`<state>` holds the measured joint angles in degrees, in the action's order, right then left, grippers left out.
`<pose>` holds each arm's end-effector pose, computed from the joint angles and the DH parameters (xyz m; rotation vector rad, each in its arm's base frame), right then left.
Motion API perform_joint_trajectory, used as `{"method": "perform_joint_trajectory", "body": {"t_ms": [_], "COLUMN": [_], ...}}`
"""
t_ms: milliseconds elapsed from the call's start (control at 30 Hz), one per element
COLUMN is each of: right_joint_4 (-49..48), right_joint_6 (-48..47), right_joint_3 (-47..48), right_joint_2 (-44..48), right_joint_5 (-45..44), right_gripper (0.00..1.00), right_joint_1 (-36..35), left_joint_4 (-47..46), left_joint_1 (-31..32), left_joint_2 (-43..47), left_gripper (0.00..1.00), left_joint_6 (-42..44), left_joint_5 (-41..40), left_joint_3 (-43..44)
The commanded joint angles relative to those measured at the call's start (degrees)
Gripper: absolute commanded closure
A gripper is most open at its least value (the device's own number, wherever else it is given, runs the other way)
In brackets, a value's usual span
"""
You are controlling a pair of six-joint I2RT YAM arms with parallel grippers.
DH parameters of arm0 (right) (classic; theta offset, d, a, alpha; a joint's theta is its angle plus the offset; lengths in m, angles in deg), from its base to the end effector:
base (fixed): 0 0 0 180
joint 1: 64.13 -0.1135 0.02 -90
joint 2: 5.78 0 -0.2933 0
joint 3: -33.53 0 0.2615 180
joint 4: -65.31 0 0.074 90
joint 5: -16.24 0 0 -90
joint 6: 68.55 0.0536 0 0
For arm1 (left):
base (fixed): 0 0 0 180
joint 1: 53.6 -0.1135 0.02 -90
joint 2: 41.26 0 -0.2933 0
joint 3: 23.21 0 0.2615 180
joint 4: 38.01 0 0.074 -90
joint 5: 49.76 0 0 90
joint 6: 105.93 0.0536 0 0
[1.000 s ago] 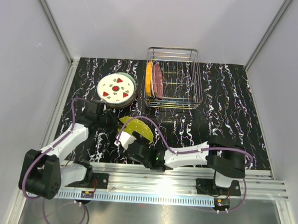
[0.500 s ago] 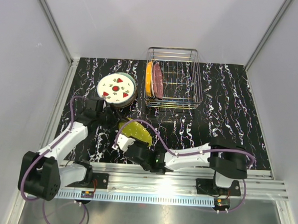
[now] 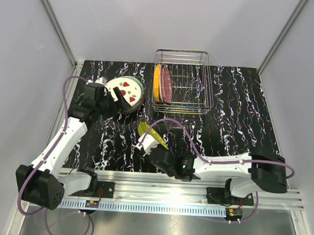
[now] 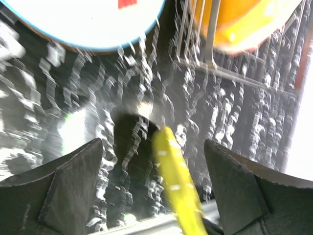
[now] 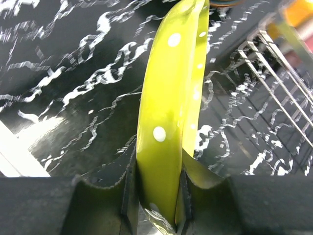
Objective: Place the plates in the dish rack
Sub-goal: Insert the plate into the dish rack
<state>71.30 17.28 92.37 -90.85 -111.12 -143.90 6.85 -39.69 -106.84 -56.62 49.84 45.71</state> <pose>0.0903 0.3170 0.2280 -1.0479 1.7166 0.1405 0.2452 -0.0699 0.3117 -0.4633 2.3344 -0.6686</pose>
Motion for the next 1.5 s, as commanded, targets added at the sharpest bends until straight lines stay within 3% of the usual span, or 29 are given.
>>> {"method": "perform_joint_trajectory", "body": {"t_ms": [0, 167, 300, 467, 700, 1133, 1467], "right_joint_4": [-4.34, -3.11, 0.32, 3.57, 3.93, 3.31, 2.52], "right_joint_6": [3.81, 6.19, 4.78, 7.31, 13.48, 14.80, 16.91], "right_joint_3": [0.30, 0.29, 5.73, 13.19, 22.52, 37.73, 41.34], "right_joint_2": [10.51, 22.30, 25.92, 25.23, 16.62, -3.94, -10.54], "right_joint_5": [-0.70, 7.03, 9.24, 16.08, 27.59, 30.77, 32.35], "right_gripper": [1.00, 0.99, 0.98, 0.96, 0.95, 0.98, 0.99], "right_joint_1": [4.17, 13.74, 21.04, 33.33, 44.24, 48.48, 49.44], "left_joint_4": [5.67, 8.30, 9.63, 8.31, 3.56, 3.91, 4.00], "left_joint_1": [-0.20, -0.11, -0.11, -0.20, -0.20, -0.20, -0.20], "left_joint_2": [2.38, 4.84, 5.90, 7.75, 10.47, 12.67, 12.67], "left_gripper": [0.11, 0.05, 0.02, 0.02, 0.01, 0.01, 0.01], "left_joint_6": [8.94, 14.58, 18.88, 20.91, 22.84, 23.46, 23.29], "left_joint_5": [-11.00, -16.27, -22.16, -25.60, -27.71, -27.62, -27.01], "left_joint_3": [6.73, 10.96, 11.58, 7.46, 0.51, -0.55, -0.81]}}
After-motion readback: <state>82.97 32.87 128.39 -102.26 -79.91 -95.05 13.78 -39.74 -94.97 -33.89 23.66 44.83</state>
